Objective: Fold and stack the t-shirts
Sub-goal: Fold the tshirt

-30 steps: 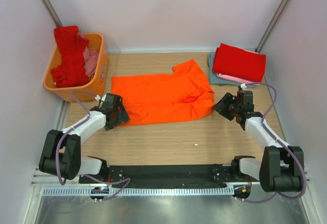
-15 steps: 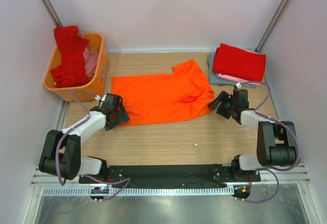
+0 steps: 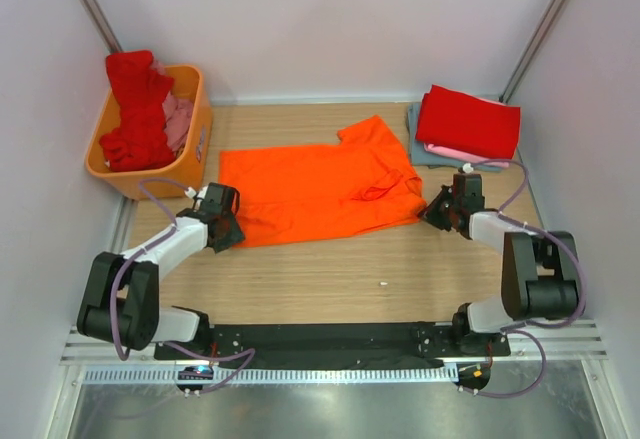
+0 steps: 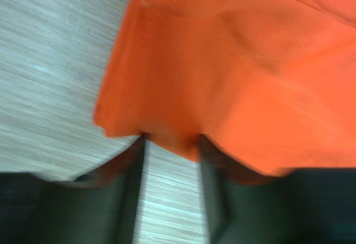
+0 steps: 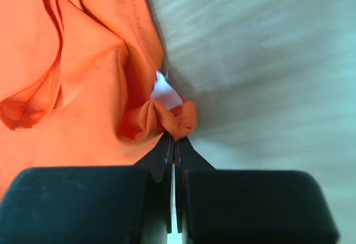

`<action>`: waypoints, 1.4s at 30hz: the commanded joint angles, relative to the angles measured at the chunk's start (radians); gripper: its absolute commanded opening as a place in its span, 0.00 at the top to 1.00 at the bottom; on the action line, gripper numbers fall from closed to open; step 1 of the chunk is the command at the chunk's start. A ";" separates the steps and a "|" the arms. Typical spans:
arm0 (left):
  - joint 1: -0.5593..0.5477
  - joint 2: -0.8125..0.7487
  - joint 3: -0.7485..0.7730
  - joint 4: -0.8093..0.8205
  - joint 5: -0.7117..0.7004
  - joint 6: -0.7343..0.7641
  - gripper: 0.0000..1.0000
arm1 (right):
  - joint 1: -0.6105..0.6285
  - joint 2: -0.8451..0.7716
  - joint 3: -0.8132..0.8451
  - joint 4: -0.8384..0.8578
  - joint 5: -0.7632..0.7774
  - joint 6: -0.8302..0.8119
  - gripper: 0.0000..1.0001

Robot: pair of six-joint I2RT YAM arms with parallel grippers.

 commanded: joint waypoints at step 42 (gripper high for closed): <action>-0.025 0.074 -0.034 0.097 0.123 -0.116 0.30 | 0.012 0.050 0.039 -0.237 0.085 0.065 0.70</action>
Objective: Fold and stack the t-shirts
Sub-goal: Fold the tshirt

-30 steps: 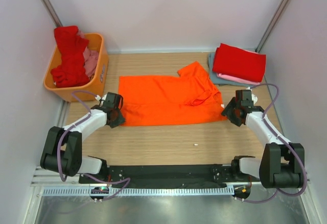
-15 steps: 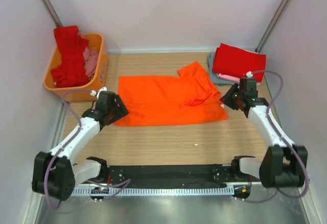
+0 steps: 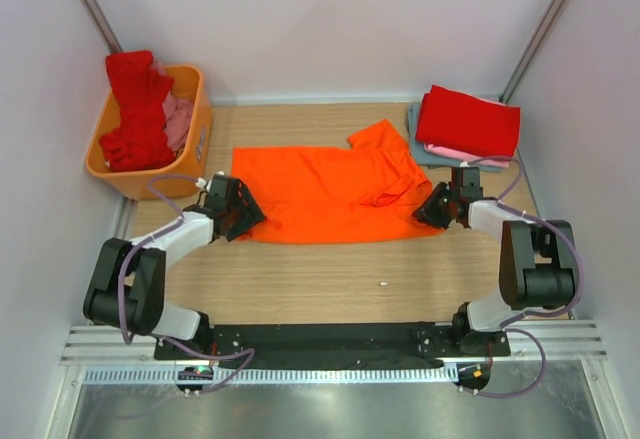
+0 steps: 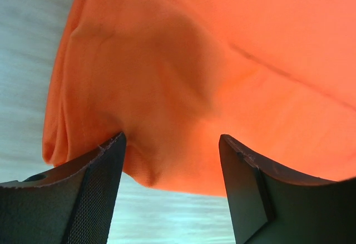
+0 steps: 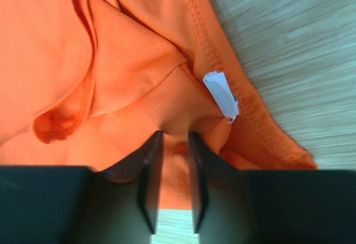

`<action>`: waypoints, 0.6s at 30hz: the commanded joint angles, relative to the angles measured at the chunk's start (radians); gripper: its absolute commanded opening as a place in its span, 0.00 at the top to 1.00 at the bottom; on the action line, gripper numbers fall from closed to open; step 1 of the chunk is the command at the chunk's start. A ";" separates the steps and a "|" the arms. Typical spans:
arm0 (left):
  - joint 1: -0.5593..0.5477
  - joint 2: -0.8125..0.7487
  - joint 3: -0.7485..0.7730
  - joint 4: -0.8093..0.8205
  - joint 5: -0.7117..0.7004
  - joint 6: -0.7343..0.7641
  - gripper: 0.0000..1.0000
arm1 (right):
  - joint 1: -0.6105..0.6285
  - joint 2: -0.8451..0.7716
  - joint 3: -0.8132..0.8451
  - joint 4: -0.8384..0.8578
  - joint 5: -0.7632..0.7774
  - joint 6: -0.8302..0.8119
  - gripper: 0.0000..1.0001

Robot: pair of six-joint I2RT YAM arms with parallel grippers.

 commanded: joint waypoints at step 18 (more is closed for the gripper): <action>-0.099 -0.588 0.075 -0.648 -0.075 -0.102 0.23 | 0.045 -0.606 -0.094 -0.479 0.162 0.105 0.34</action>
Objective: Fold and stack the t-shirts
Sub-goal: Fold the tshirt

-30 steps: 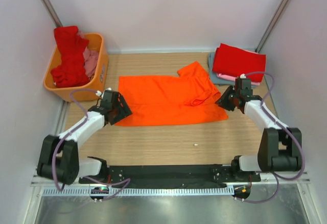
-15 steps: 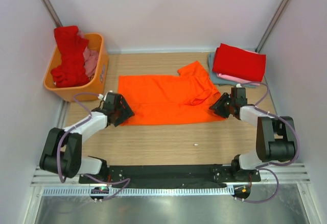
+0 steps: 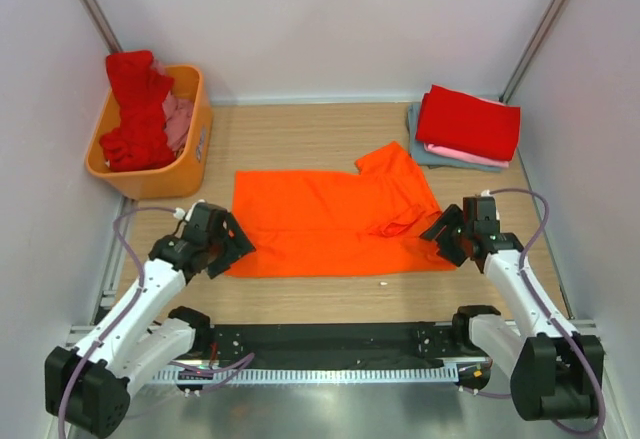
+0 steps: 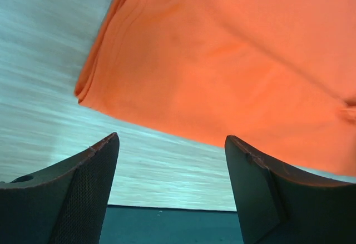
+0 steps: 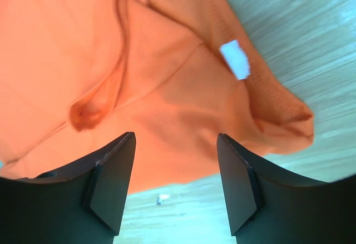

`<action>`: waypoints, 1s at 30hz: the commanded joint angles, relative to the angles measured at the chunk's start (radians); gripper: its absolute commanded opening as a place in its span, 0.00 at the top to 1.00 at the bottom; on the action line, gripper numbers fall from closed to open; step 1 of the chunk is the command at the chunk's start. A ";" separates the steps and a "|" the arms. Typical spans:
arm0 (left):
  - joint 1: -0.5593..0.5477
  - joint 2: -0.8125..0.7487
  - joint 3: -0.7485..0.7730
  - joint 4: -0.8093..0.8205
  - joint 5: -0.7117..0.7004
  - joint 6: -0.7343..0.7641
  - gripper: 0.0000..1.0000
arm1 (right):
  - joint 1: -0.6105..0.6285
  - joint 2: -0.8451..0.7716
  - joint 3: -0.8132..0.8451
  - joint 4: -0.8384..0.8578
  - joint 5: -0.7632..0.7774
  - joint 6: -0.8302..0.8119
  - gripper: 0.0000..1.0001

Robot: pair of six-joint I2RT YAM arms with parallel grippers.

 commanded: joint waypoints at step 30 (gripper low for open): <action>0.001 -0.145 0.281 -0.048 -0.077 0.499 0.07 | 0.469 0.619 0.510 0.090 0.221 0.148 0.60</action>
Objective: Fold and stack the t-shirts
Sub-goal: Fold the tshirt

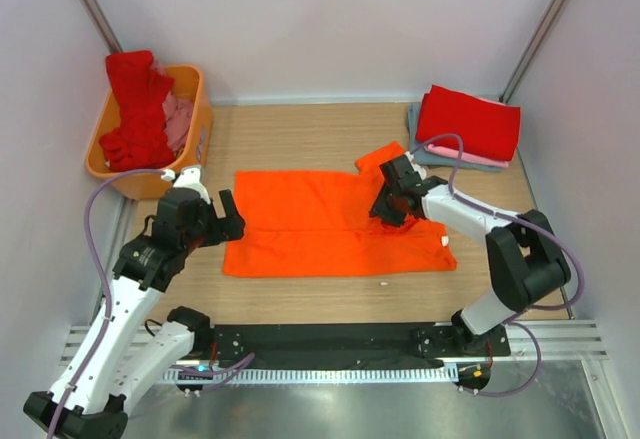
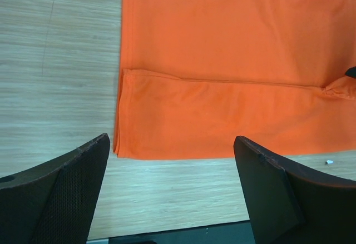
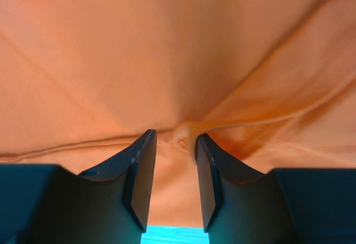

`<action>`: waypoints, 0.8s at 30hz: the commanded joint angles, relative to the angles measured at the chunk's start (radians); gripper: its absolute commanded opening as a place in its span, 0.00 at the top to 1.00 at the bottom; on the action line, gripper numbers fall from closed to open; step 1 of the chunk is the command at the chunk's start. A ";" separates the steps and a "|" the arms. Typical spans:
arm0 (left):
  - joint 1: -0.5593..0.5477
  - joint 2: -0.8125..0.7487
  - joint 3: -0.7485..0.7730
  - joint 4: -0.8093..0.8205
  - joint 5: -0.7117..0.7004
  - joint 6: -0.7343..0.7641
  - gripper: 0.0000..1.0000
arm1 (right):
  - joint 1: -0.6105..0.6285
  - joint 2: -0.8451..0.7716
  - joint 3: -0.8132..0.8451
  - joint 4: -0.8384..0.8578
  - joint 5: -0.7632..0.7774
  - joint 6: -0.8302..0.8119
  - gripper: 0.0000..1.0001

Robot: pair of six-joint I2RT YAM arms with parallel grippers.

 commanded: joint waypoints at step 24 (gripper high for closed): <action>0.001 0.025 -0.018 0.033 -0.041 0.007 0.00 | 0.027 0.128 0.466 -0.193 0.220 -0.208 0.48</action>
